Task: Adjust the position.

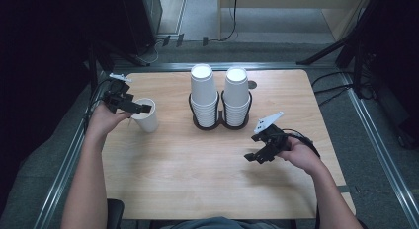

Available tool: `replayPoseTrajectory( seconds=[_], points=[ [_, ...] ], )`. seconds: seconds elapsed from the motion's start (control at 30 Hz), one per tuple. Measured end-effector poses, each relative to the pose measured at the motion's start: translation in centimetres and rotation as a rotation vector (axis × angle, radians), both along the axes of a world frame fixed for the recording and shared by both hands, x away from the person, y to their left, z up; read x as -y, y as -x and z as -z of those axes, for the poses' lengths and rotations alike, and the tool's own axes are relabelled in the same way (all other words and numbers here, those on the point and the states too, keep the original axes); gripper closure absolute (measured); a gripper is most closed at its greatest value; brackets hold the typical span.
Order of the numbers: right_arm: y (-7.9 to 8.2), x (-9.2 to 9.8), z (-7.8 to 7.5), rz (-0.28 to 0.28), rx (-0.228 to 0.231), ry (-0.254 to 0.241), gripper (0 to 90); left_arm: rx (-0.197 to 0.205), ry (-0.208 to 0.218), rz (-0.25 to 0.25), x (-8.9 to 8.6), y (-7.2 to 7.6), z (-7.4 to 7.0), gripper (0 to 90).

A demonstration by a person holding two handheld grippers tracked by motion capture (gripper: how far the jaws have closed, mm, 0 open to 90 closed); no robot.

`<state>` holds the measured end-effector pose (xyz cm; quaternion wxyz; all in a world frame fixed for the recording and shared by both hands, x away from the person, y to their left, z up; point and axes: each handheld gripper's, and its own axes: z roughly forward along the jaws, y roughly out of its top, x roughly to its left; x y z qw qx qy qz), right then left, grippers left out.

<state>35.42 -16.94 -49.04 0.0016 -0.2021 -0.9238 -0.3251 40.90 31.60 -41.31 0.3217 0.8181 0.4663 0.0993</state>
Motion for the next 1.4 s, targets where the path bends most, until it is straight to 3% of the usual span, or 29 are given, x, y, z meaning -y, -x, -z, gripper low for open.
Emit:
replayPoseTrajectory(
  seconds=[0.23,0.43,0.53,0.67,0.97,1.2,1.4],
  points=[
    [0.0,0.0,0.0,0.0,0.002,0.0,18.5,0.028,-0.008,0.025,0.6,0.7,-1.7,0.0],
    [0.1,0.0,-0.1,0.001,0.004,0.002,18.5,0.047,0.012,0.081,2.1,1.4,-3.2,0.0],
    [0.1,0.0,-0.1,0.002,0.003,0.002,18.5,0.041,0.026,0.097,2.5,1.5,-3.3,0.0],
    [0.1,0.1,-0.2,-0.001,0.006,0.002,18.5,0.044,0.008,0.115,3.8,1.7,-3.4,0.0],
    [0.1,0.0,-0.3,-0.005,0.011,0.004,18.5,0.049,0.056,0.168,5.7,2.2,-3.1,0.0],
    [0.1,-0.2,-0.4,-0.011,0.02,0.001,18.5,0.043,0.089,0.176,7.1,2.6,-2.1,0.0],
    [0.0,-0.4,-0.6,-0.013,0.022,-0.002,18.5,0.036,0.08,0.207,8.5,3.0,-1.1,0.0]
  ],
)
